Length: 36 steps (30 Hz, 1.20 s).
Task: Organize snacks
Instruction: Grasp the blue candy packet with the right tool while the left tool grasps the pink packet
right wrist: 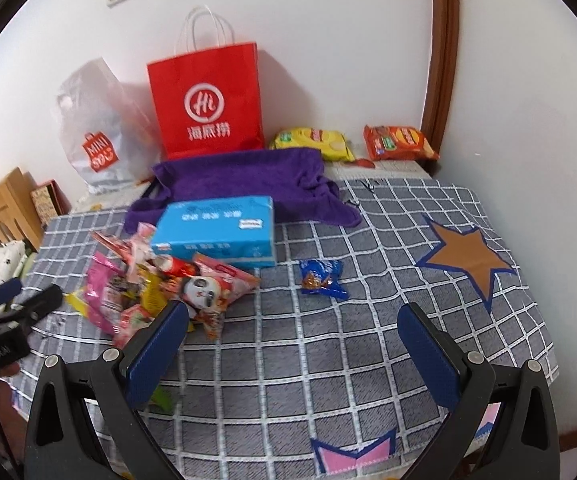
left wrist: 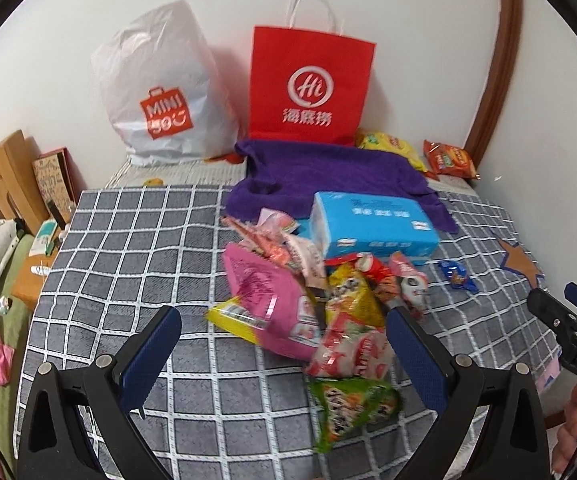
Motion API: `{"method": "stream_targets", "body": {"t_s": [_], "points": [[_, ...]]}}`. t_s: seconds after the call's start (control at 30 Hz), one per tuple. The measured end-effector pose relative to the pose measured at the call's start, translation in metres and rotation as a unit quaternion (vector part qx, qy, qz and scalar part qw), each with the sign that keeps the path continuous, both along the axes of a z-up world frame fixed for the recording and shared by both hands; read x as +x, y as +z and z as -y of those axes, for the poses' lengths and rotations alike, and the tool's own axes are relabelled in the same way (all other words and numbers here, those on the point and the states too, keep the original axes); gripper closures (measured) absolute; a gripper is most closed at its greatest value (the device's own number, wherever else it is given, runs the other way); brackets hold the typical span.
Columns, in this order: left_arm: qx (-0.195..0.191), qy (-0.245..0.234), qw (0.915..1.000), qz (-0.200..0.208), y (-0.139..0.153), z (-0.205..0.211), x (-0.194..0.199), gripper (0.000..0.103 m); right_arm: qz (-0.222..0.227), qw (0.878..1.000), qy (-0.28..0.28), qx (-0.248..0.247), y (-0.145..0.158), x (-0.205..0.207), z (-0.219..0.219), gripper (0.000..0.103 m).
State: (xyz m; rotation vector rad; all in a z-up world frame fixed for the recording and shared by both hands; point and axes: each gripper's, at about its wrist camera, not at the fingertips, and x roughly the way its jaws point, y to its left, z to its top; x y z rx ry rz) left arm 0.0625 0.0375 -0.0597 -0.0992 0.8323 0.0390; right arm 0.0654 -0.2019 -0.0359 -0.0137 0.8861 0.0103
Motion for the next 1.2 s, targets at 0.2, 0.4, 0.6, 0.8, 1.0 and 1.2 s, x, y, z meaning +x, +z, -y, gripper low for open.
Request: {"method": "stream_targets", "body": {"t_s": [0.2, 0.4, 0.6, 0.8, 1.0, 1.2], "points": [[-0.011, 0.023, 0.9994, -0.023, -0.019, -0.031, 0.020, 0.001, -0.024, 1.000, 0.003, 0.010, -0.029, 0.026, 0.009, 0.001], [-0.024, 0.037, 0.9984, -0.036, -0.035, -0.054, 0.036, 0.001, -0.048, 0.999, 0.007, 0.001, -0.061, 0.056, 0.011, 0.011], [-0.028, 0.040, 0.9977, -0.046, -0.049, -0.063, 0.051, 0.001, -0.063, 0.998, -0.003, -0.002, -0.095, 0.094, 0.027, 0.021], [-0.037, 0.024, 0.9977, -0.052, -0.058, -0.061, 0.058, 0.001, -0.097, 0.995, 0.006, 0.002, -0.129, 0.115, 0.026, 0.040], [-0.066, -0.002, 0.9966, -0.050, -0.058, -0.058, 0.059, 0.002, -0.073, 0.997, 0.013, 0.002, -0.138, 0.115, 0.023, 0.052], [-0.073, -0.031, 0.9952, -0.058, -0.061, -0.041, 0.067, 0.002, -0.067, 0.998, 0.013, 0.005, -0.139, 0.112, 0.025, 0.052]]}}
